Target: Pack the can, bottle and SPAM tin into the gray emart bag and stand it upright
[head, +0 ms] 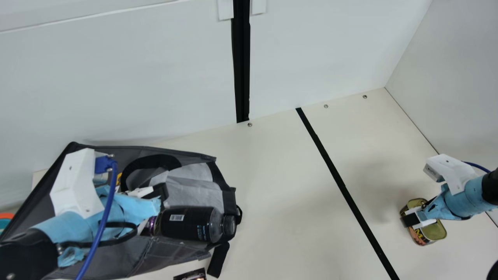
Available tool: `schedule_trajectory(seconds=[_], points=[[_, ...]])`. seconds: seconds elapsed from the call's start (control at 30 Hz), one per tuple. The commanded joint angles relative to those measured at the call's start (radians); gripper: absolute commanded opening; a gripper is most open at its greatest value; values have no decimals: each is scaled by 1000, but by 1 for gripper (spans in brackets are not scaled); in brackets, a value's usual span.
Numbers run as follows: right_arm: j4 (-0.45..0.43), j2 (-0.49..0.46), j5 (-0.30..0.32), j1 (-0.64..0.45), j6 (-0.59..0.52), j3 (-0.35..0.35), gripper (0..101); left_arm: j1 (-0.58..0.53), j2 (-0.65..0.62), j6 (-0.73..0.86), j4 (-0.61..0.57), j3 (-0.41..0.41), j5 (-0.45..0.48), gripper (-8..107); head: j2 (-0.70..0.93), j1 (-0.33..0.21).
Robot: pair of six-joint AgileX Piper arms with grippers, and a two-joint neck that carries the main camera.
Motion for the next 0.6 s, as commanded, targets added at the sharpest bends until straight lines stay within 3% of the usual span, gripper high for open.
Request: schedule_trajectory(seconds=[0.0,0.43,0.57], points=[[-1,5,-2,-2,-2,-2,95,0,0,0,0,0,0,-8,-1,-23],[-13,43,-40,-8,-7,16,95,0,0,0,0,0,0,-8,-1,-23],[-18,48,-49,-9,-10,26,68,0,0,0,0,0,0,-8,-1,-23]])
